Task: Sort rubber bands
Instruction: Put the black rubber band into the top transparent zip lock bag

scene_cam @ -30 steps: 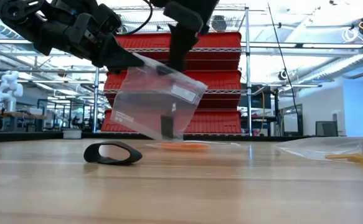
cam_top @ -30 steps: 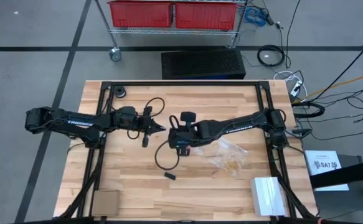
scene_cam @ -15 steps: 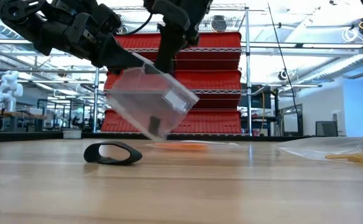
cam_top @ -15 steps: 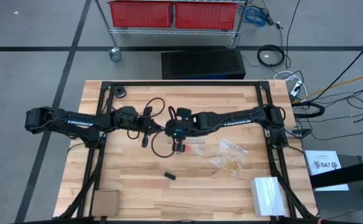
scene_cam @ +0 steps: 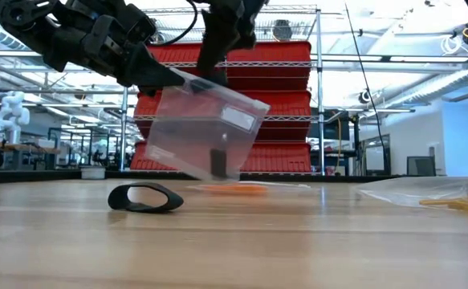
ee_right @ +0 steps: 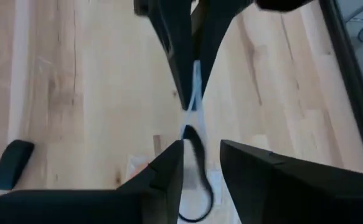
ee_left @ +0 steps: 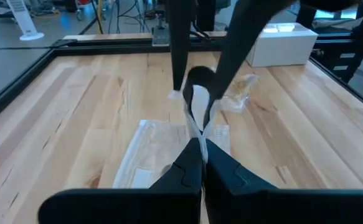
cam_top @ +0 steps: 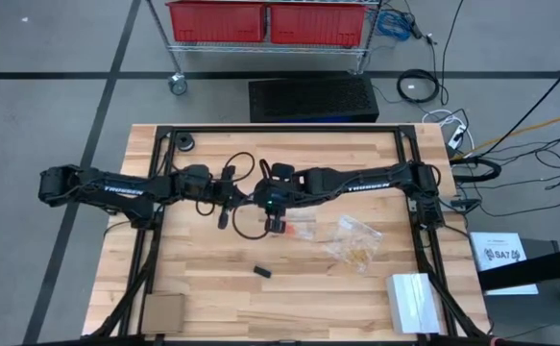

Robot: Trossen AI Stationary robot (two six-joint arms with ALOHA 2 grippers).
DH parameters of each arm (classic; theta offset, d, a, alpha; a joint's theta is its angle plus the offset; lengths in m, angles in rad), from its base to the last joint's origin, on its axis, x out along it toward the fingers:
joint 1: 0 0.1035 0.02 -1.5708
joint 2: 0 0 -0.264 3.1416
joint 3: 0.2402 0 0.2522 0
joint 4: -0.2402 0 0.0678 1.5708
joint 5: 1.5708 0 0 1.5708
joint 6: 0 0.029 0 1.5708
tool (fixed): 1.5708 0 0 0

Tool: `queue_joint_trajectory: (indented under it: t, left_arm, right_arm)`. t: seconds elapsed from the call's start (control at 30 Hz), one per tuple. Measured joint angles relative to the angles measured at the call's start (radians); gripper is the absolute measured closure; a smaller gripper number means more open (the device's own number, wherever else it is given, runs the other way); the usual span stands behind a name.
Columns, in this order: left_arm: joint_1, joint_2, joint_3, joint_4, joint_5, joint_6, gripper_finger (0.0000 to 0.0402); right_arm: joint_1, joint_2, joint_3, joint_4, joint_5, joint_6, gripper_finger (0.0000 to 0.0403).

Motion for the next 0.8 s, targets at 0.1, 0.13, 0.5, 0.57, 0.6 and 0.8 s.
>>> queue_joint_trajectory:
  t: [0.1, 0.13, 0.5, 0.57, 0.6, 0.8]
  left_arm:
    - [-0.004, 0.0, 0.0, 0.0, 0.0, 0.0, 0.04]
    - [-0.005, 0.0, 0.0, 0.0, 0.0, 0.002, 0.04]
    - [-0.009, 0.0, 0.0, 0.0, 0.0, 0.006, 0.04]
    - [-0.009, 0.0, 0.0, 0.0, 0.0, 0.006, 0.04]
    - [-0.009, 0.0, 0.0, 0.0, 0.0, 0.006, 0.04]
    - [-0.009, 0.0, 0.0, 0.001, 0.0, 0.006, 0.04]
  right_arm:
    - [0.0, 0.001, 0.019, -0.033, 0.0, -0.037, 0.0306]
    - [0.0, 0.001, 0.024, -0.04, 0.0, -0.05, 0.0309]
    - [0.02, 0.001, 0.072, -0.266, 0.068, -0.027, 0.0397]
    - [0.021, 0.001, 0.072, -0.265, 0.045, -0.009, 0.0397]
    - [0.023, 0.001, 0.072, -0.254, 0.046, -0.008, 0.04]
    - [0.016, 0.008, 0.073, -0.204, 0.023, -0.007, 0.0402]
